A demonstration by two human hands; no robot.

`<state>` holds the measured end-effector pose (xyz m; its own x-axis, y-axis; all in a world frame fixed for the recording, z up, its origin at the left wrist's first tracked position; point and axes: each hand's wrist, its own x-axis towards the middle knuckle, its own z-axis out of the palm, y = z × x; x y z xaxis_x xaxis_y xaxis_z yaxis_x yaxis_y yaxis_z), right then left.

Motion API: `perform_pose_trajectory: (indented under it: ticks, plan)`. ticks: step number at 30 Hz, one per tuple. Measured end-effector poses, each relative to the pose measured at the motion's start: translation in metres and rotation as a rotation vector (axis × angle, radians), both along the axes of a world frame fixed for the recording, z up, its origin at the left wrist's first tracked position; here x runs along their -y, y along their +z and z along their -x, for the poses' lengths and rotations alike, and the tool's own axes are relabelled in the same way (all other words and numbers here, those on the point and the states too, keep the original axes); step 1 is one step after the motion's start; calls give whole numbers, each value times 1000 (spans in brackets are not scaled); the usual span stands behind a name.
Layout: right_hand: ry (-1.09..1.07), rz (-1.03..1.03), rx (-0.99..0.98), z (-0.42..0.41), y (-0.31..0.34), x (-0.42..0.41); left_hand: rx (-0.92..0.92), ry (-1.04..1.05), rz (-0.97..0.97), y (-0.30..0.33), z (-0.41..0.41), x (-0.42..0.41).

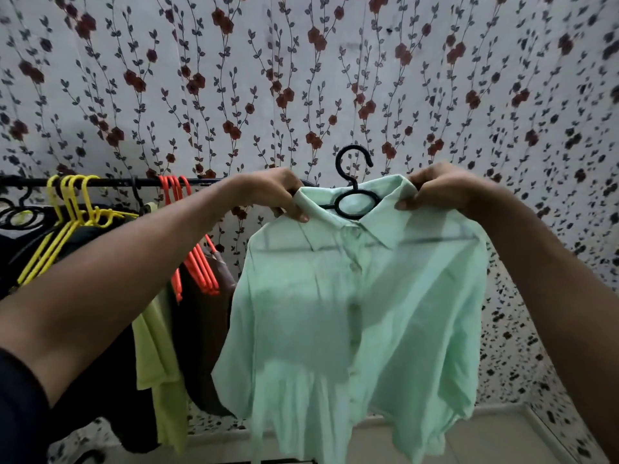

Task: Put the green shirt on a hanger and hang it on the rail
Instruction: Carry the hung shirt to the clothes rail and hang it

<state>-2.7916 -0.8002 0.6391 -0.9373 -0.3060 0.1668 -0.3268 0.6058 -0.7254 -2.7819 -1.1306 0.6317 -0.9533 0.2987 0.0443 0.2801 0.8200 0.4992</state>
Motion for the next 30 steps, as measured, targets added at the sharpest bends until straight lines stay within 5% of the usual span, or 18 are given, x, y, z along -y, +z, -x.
perform_pose_trajectory:
  ticks: [14, 22, 30]
  plan:
    - [-50, 59, -107, -12, -16, 42, -155, 149, -13, -18, -7, 8]
    - [-234, -105, -231, 5, -64, 120, -663, 430, 154, -43, 19, 62]
    - [-251, -14, -163, 32, -108, 193, -390, 512, 369, -51, 33, 107]
